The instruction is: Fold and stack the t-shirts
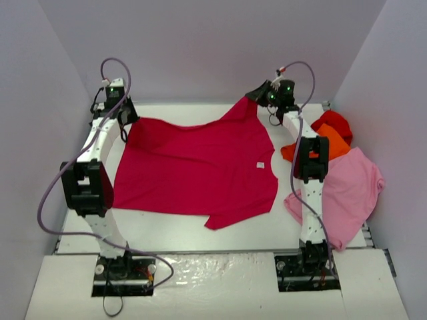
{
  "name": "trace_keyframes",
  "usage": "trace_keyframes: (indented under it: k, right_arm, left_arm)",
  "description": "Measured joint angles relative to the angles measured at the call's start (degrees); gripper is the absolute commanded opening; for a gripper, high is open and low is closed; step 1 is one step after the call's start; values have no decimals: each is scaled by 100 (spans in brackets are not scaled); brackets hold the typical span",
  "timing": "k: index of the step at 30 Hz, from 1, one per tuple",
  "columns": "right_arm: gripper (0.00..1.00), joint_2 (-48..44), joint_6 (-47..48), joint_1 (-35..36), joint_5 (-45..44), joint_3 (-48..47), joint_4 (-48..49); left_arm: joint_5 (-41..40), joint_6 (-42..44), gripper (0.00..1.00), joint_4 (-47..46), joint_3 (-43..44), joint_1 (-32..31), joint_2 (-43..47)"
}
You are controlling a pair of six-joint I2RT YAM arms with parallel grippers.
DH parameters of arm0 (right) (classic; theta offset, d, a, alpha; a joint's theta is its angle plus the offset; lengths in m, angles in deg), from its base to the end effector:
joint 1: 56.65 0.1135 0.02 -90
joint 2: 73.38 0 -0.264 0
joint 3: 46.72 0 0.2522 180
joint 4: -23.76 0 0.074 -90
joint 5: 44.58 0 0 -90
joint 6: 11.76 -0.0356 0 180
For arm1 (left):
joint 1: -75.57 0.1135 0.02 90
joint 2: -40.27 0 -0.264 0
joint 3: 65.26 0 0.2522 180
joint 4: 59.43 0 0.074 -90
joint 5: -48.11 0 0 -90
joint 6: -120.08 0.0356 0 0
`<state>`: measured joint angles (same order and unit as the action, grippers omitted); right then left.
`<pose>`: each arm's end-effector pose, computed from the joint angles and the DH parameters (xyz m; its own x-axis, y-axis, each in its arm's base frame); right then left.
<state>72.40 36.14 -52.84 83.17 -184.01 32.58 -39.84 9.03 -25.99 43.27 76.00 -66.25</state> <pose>0.5871 0.0609 0.2253 -0.4405 0.5019 -0.7443 -0.4961 0.5549 0.6678 0.4406 0.0020 0.3183 -0.4949 -0.3627 -0.7896 -0.1658 0.9315 -0.3239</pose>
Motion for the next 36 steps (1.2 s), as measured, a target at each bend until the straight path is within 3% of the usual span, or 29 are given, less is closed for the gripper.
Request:
trace_keyframes:
  k: [1, 2, 3, 4, 6, 7, 9, 11, 13, 15, 16, 17, 18, 22, 26, 36]
  right_arm:
    - [35, 117, -36, 5, -4, -147, 71]
    - [48, 286, -83, 12, -7, -390, 110]
    - [57, 482, -139, 24, -20, -673, 146]
    - [64, 696, -182, 35, -38, -987, 199]
    - [77, 1005, -254, 41, -49, -1367, 301]
    - [78, 1132, -293, 42, -53, -1507, 347]
    - [79, 1148, -367, 42, -83, -1401, 435]
    - [72, 905, -316, 42, -185, -772, 652]
    - [52, 554, -232, 50, -296, -23, 735]
    - [26, -31, -1, 79, -533, 1059, 793]
    - [14, -386, 159, 97, -668, 1585, 672]
    - [1, -753, 323, 130, -805, 2017, 454]
    - [0, -1141, 521, 174, -956, 2398, 212]
    - [0, -2202, 1339, 584, -1656, 2632, -528]
    - [0, -2631, 1724, 984, -1842, 2378, -788]
    - [0, -1218, 1803, 886, -1662, 1471, -1621]
  left_arm:
    - [-30, 1, 11, -41, -12, 0, 0]
    - [-71, 2, 29, -85, -36, 2, 0]
    - [-108, 17, 72, -129, -63, 2, 0]
    - [-147, 40, 93, -163, -94, 2, 0]
    - [-199, 50, 97, -264, -207, 2, 3]
    - [-222, 50, 97, -320, -274, 2, 7]
    - [-283, 41, 97, -456, -500, 2, 62]
    - [-348, 30, 97, -502, -784, 2, 232]
    - [-395, 9, 93, -530, -1040, -14, 447]
    - [-435, -38, 75, -571, -1266, -88, 775]
    - [-461, -57, 52, -551, -1399, -155, 1015]
    - [-477, -61, 17, -510, -1504, -262, 1275]
    - [-498, -67, 2, -450, -1593, -408, 1564]
    - [-530, -120, 0, -385, -1629, -1222, 2631]
    - [-324, -418, 0, -358, -1672, -1772, 3249]
    - [331, -1432, 0, -209, -2825, -2157, 2896]
